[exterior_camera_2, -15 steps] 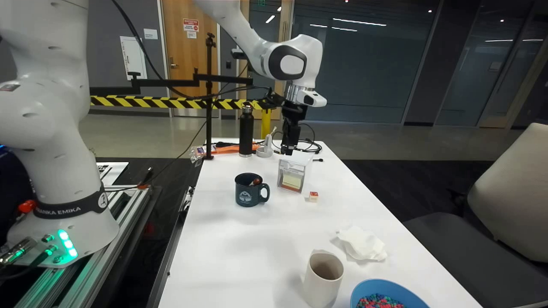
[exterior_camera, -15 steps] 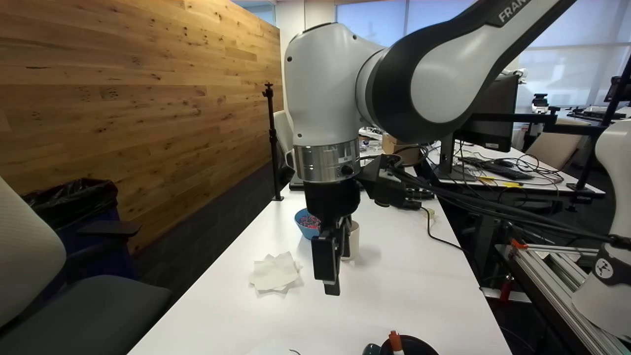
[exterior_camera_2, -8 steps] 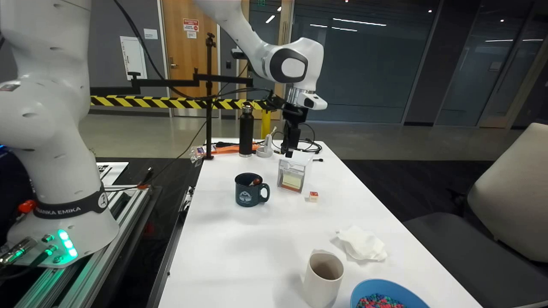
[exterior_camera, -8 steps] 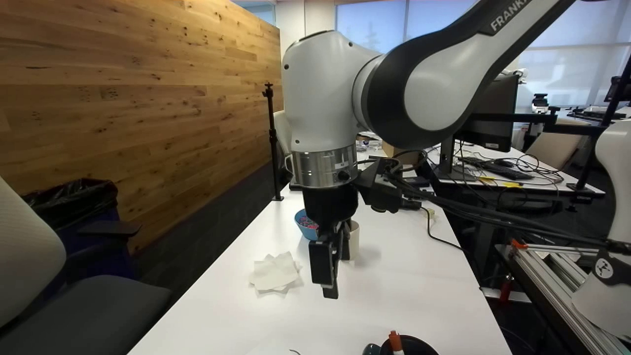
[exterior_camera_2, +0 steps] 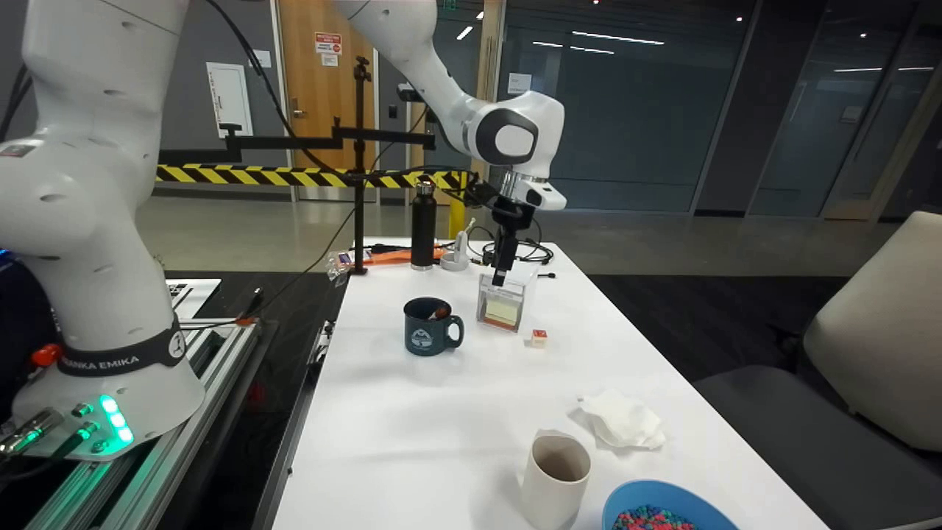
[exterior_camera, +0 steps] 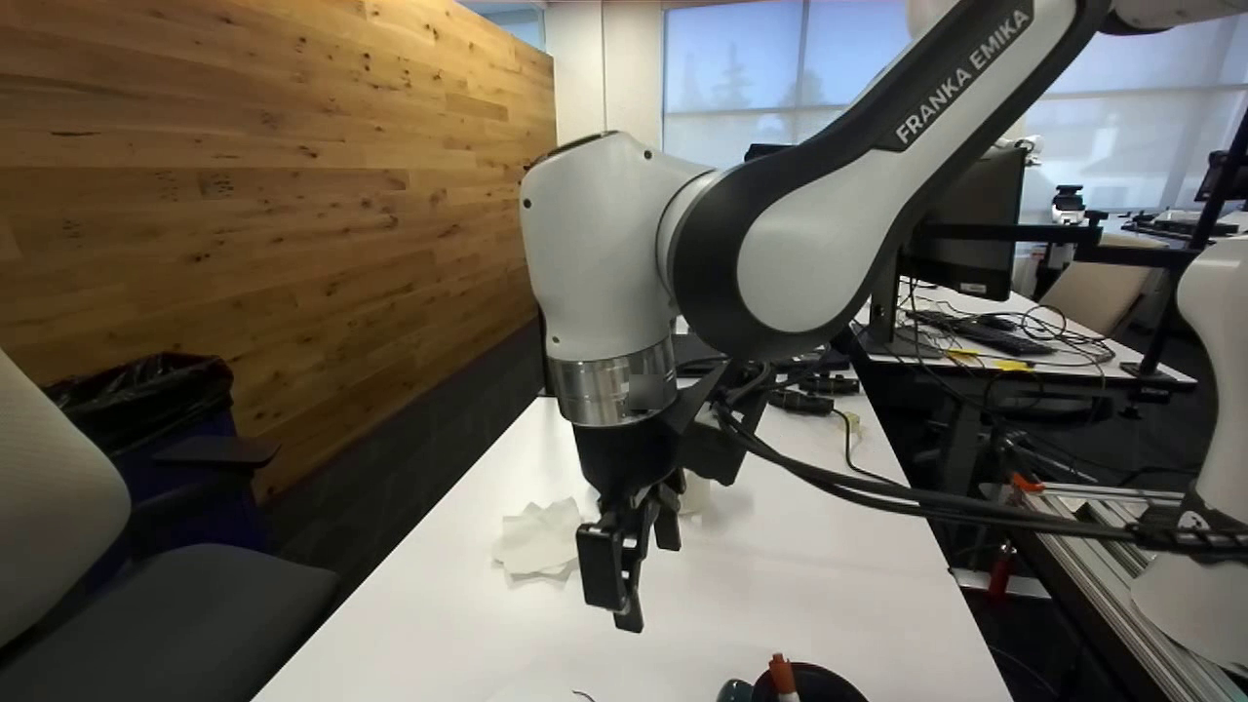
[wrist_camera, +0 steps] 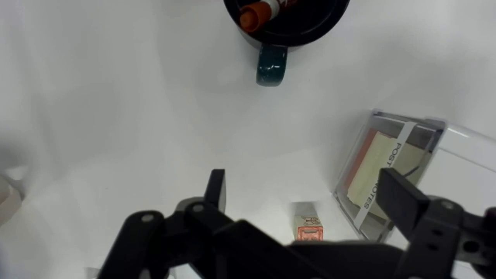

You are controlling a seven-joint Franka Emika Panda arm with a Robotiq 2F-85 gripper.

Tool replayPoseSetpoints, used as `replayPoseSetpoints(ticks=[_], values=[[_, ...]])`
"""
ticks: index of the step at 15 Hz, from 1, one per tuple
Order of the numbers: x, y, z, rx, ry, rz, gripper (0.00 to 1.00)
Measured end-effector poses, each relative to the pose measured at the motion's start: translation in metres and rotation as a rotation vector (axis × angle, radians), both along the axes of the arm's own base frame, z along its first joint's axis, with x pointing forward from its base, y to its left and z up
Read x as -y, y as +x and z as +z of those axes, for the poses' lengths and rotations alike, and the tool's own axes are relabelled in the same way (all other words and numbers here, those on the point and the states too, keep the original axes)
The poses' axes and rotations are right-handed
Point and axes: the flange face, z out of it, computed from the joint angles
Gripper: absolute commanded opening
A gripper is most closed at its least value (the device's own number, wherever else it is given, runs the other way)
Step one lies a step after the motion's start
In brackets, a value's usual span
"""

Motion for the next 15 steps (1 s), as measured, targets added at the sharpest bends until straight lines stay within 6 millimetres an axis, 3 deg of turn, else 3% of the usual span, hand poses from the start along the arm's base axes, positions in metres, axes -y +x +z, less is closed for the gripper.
replayPoseSetpoints(ticks=[7,15], values=[[-0.013,0.022,-0.014,0.010,-0.011,-0.087,1.00],[-0.035,0.033,-0.025,0.018,-0.016,-0.123,1.00]])
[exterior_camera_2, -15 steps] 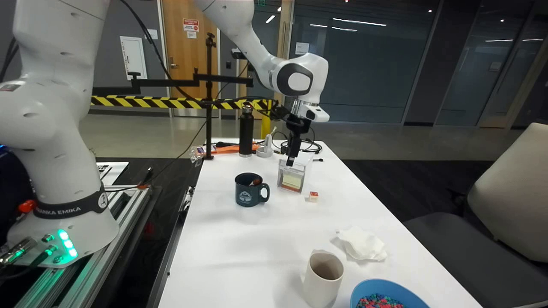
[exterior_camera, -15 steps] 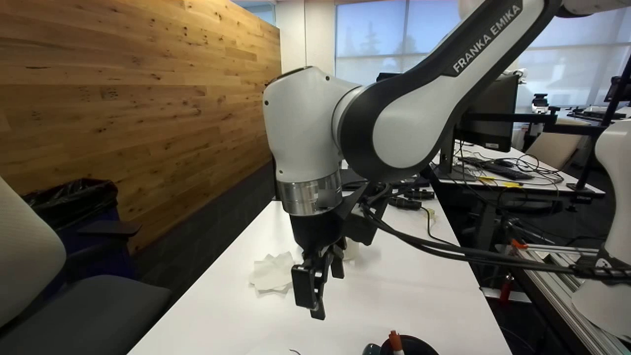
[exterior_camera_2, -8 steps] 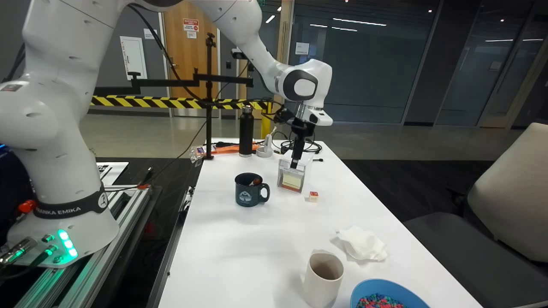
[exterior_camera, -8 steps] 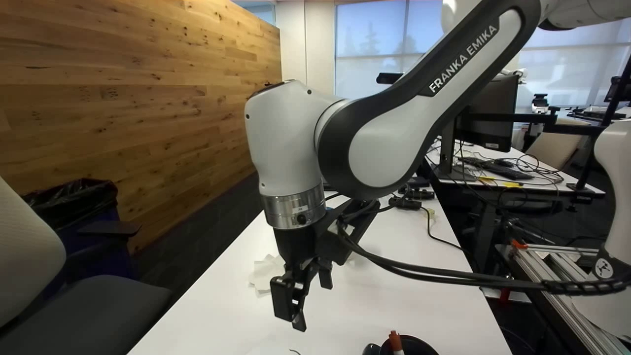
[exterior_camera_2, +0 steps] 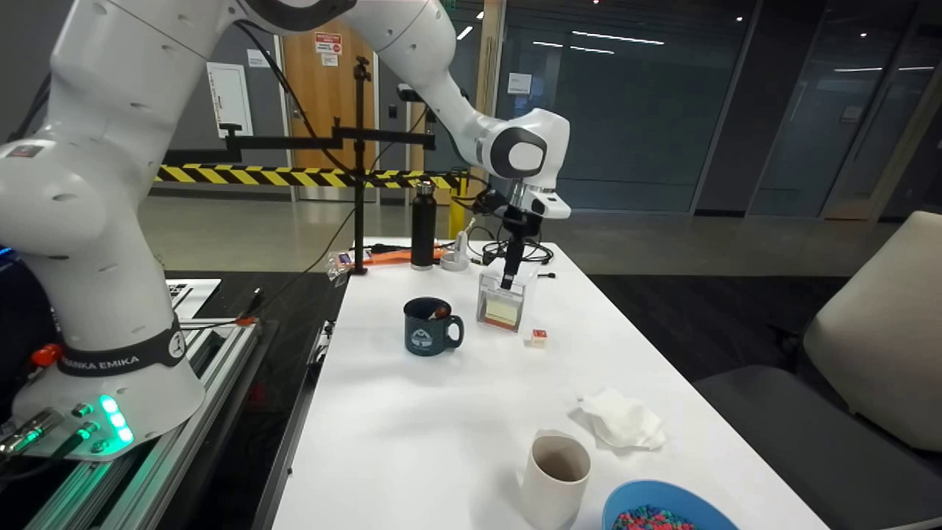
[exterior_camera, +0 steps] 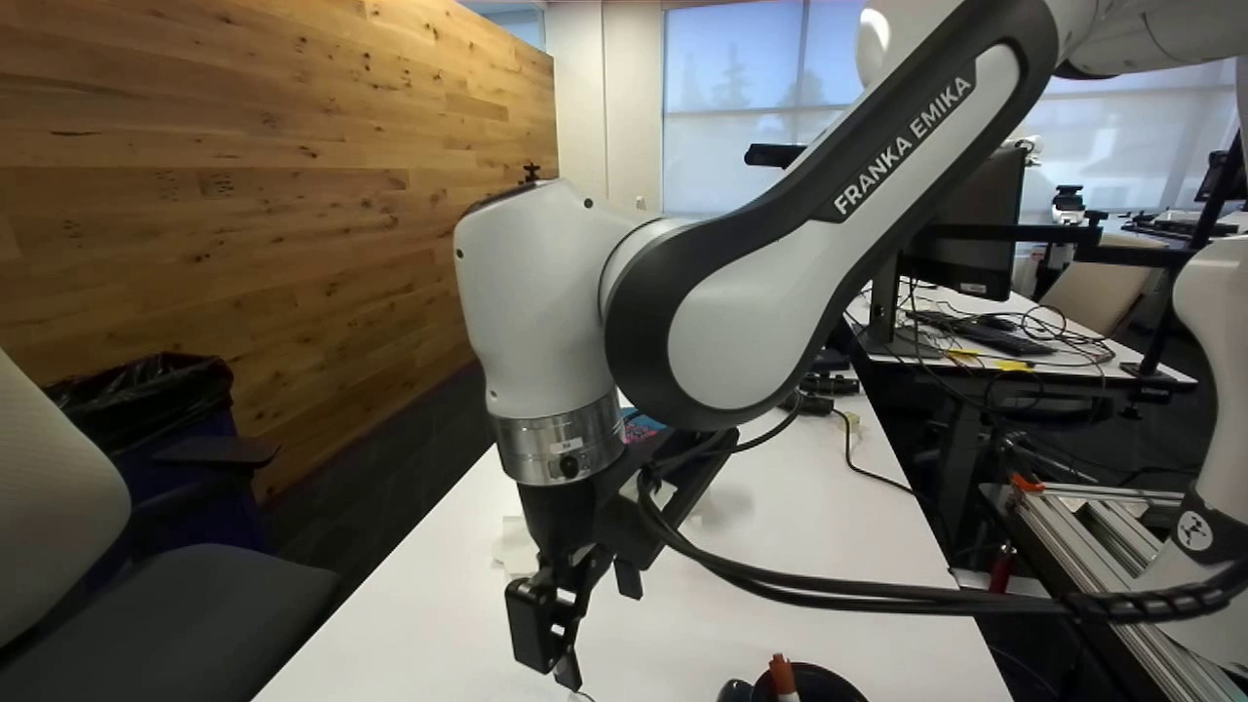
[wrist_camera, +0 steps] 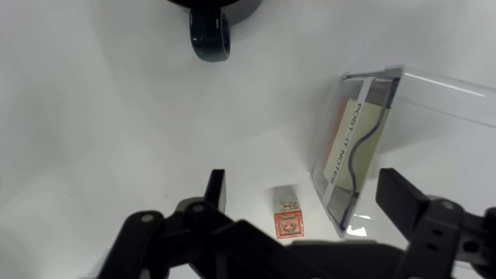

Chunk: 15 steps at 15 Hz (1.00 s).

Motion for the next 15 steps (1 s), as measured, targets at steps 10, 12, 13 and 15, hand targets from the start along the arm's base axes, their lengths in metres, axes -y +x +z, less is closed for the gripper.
replayPoseSetpoints(ticks=[10,12,13,15], values=[[-0.0085,-0.0038,0.0008,0.001,-0.006,-0.047,1.00],[-0.0074,-0.0062,0.0007,-0.002,-0.009,-0.059,1.00],[-0.0064,-0.0073,0.0008,-0.003,-0.011,-0.066,1.00],[-0.0030,-0.0100,0.0012,-0.006,-0.016,-0.086,1.00]])
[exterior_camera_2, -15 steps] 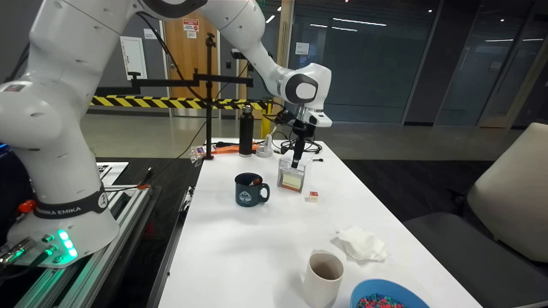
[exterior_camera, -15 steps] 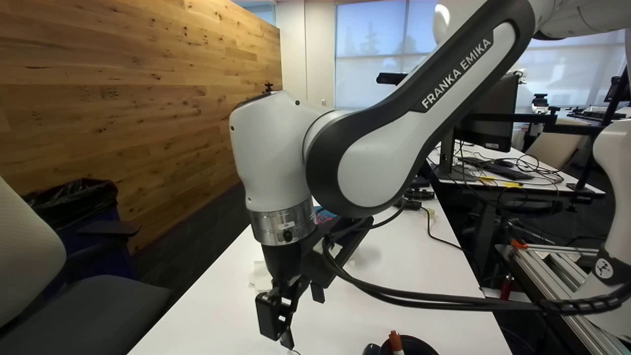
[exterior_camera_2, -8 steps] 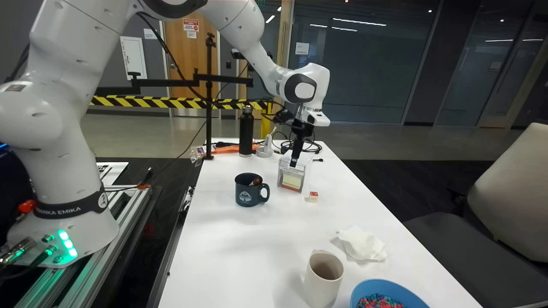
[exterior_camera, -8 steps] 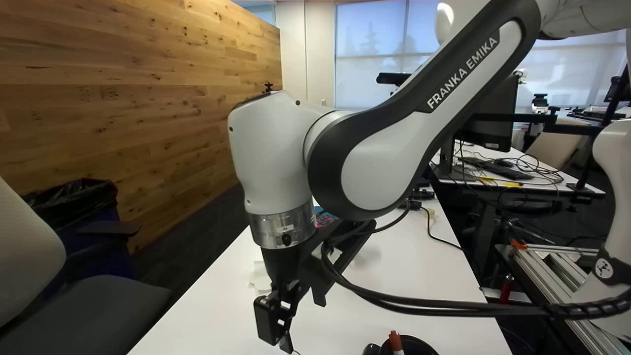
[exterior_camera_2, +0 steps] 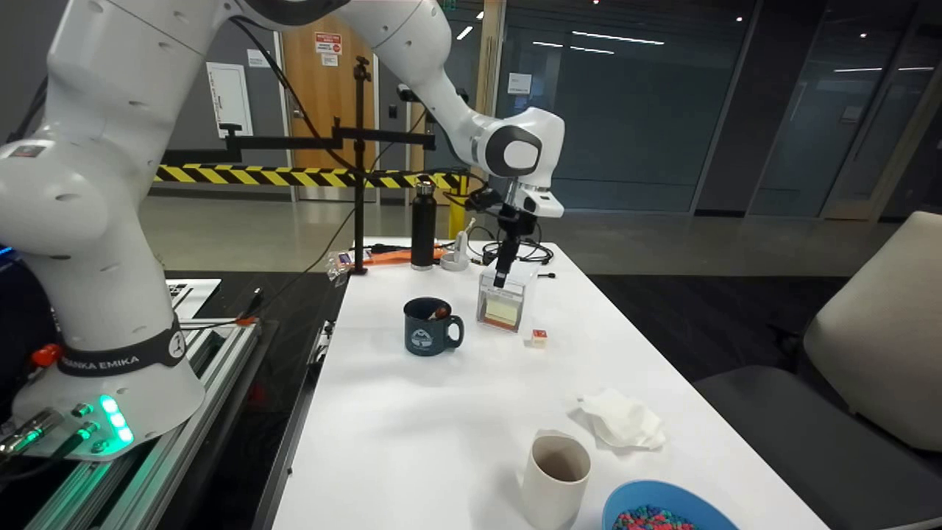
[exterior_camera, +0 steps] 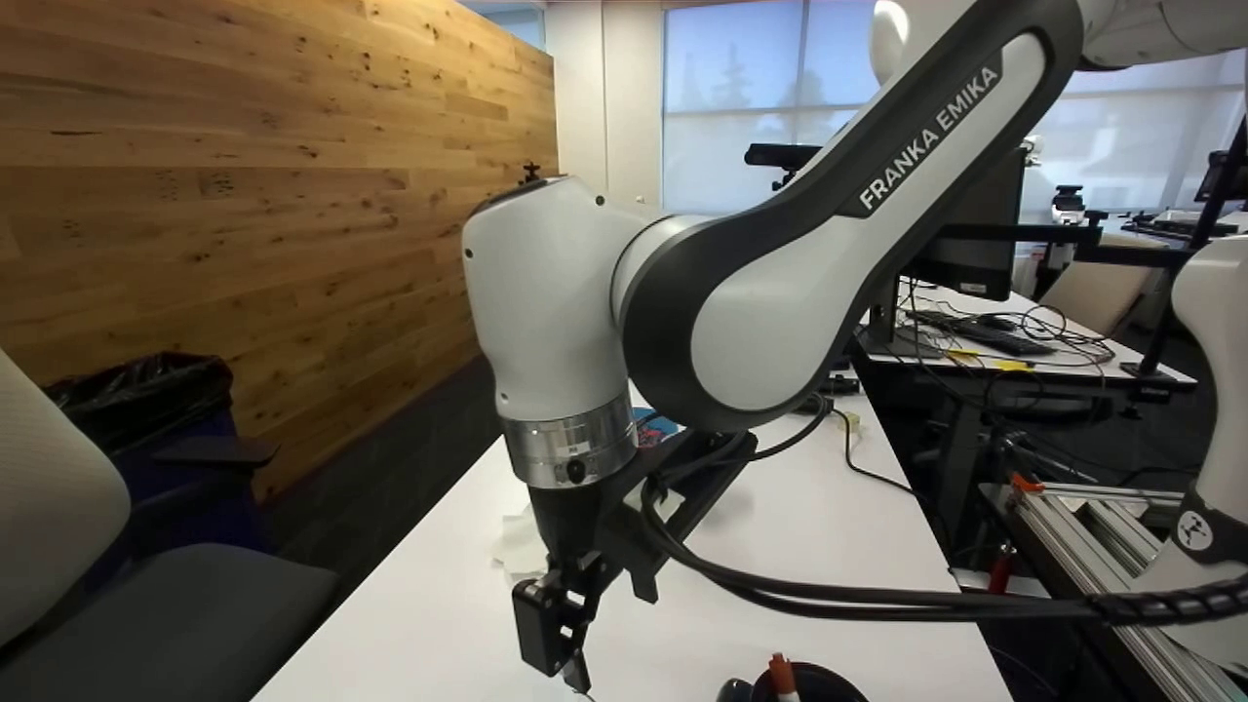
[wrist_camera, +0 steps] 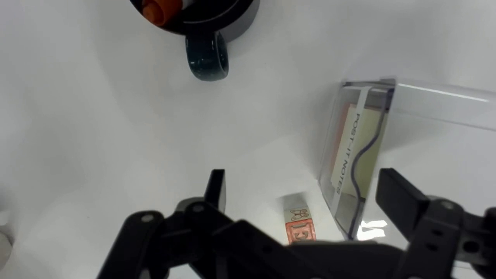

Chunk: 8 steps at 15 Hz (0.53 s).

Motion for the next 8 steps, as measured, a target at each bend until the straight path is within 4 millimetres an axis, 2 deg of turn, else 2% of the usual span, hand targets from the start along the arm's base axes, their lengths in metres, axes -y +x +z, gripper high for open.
replayPoseSetpoints(ticks=[8], values=[[0.0074,-0.0077,-0.0069,-0.020,-0.012,-0.022,1.00]])
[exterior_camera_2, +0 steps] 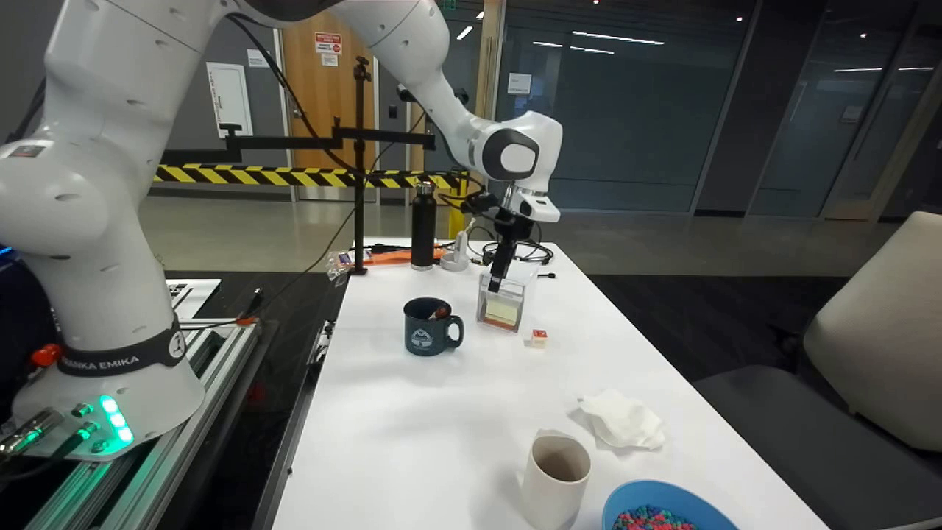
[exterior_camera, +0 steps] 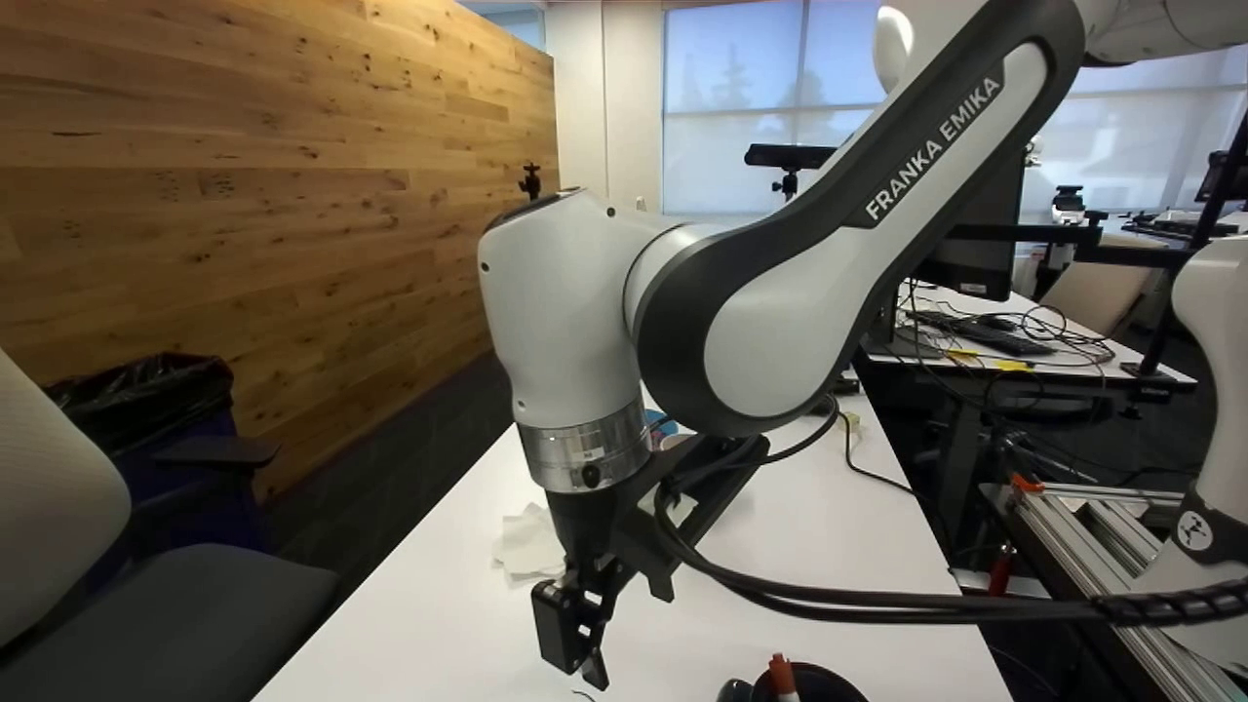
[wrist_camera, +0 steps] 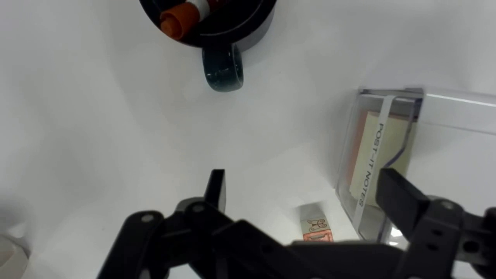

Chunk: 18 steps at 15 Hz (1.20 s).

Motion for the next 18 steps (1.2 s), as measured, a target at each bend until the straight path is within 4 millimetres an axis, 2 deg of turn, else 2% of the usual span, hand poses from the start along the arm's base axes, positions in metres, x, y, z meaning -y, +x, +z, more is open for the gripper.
replayPoseSetpoints(ticks=[18], values=[[0.0045,0.0066,-0.0027,0.036,0.007,-0.010,1.00]])
